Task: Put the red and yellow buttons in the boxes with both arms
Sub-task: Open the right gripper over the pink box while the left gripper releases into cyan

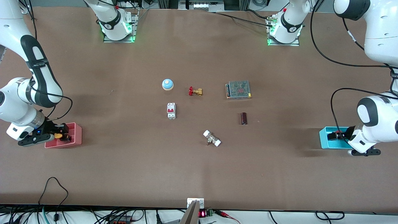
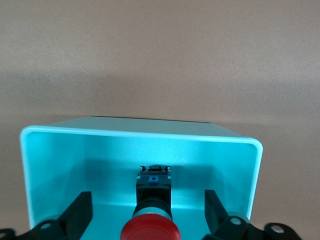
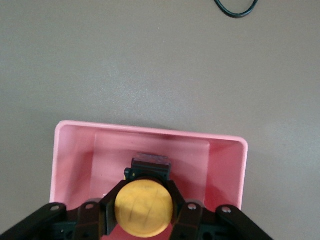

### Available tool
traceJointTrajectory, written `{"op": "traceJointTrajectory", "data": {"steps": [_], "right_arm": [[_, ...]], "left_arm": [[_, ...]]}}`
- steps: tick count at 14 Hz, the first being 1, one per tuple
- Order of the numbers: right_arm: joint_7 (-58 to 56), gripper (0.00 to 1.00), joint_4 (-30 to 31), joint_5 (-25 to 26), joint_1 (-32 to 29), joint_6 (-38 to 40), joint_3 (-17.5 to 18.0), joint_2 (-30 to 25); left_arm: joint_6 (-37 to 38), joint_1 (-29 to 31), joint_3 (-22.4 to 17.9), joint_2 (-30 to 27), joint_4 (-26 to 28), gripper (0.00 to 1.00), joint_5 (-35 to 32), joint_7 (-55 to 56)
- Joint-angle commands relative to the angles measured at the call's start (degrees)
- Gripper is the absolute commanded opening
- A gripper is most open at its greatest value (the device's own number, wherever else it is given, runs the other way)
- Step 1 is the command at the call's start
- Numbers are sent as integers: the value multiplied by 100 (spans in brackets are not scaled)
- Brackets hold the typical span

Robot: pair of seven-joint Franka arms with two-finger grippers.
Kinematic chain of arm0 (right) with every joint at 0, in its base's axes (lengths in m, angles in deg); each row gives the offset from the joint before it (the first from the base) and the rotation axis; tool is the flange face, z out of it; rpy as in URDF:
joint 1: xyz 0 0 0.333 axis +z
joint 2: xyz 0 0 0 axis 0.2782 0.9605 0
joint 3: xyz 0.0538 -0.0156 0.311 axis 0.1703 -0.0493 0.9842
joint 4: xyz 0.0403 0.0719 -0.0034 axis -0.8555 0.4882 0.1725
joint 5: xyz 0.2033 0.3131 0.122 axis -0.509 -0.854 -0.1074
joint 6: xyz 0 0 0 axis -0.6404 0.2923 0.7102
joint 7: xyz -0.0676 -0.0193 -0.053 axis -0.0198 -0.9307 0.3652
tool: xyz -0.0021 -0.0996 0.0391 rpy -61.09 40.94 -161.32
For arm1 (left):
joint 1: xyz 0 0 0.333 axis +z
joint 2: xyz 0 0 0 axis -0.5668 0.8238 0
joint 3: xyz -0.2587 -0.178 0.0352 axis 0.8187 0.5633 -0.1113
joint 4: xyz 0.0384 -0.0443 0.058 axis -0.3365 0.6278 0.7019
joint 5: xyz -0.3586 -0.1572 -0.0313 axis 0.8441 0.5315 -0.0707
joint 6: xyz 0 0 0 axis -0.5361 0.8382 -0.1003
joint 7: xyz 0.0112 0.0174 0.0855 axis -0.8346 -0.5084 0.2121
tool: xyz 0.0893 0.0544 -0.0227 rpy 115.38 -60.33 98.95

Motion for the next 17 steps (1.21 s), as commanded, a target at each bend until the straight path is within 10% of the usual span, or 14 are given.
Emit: {"op": "traceJointTrajectory", "data": {"steps": [1,4,9,12,17], "right_arm": [[-152,44,-49,-87,-51,-16,32,47],[-152,51,-49,-87,-42,-16,32,64],[-135,100,-49,-96,-42,-7,32,-32],[-91,100,74,-96,54,605,41,-698],[1041,100,4,-324,730,2820,59,-2139]], "left_arm": [[601,56,37,-322,-102,100,41,-25],[954,47,80,-727,-111,100,41,-16],[2287,-242,273,-1475,-609,100,6,45],[3641,-962,274,-1554,-1576,100,-222,841],[3979,-1245,668,-2388,-1543,100,-178,1249]]}}
